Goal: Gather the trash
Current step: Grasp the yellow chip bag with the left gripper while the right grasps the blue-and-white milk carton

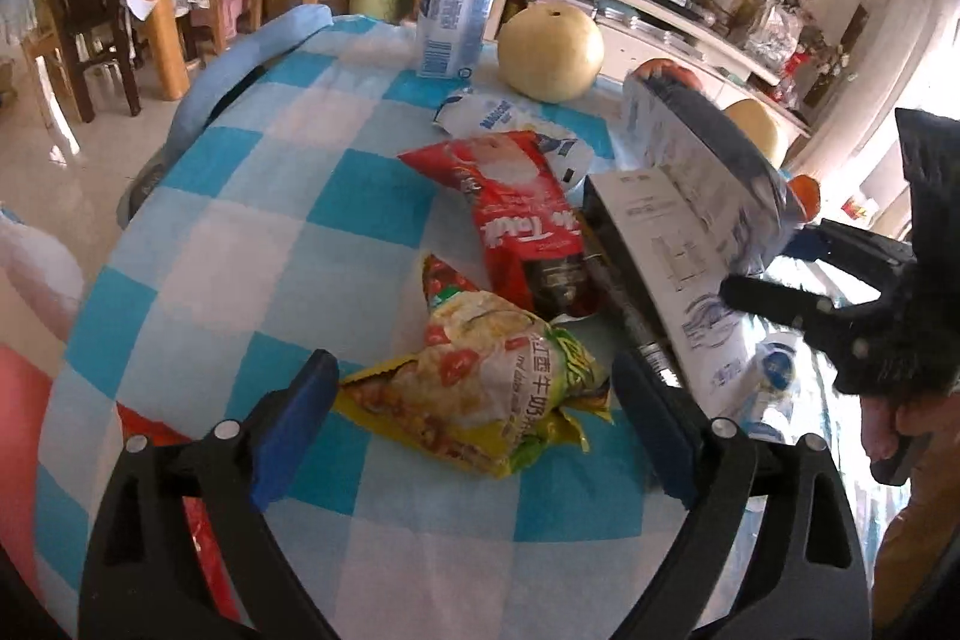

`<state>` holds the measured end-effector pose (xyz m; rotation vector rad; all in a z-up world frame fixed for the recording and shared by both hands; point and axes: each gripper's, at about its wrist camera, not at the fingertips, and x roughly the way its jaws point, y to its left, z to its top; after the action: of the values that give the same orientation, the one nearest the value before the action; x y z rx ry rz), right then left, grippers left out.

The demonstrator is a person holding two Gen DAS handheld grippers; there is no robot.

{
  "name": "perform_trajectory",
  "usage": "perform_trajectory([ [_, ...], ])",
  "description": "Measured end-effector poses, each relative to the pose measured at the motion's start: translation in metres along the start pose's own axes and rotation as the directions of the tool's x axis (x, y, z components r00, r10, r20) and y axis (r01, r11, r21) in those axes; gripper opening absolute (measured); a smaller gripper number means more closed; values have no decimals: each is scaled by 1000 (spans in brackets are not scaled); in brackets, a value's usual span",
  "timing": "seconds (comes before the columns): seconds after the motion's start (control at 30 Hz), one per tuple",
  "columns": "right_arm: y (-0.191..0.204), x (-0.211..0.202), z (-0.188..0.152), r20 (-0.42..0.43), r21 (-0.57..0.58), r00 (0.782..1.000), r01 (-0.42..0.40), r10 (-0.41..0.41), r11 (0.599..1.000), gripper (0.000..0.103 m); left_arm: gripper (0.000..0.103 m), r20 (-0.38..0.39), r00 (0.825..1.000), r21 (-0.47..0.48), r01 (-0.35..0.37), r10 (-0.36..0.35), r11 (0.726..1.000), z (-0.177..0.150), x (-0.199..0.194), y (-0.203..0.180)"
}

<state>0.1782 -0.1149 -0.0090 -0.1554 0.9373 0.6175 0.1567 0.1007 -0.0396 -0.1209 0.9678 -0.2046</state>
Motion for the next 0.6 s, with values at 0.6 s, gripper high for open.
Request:
perform_trajectory([
  [0.6,-64,-8,-4,117,527,990,-125,74,840,90,62,-34,999,216,-5,12,976,-13,12,-37],
])
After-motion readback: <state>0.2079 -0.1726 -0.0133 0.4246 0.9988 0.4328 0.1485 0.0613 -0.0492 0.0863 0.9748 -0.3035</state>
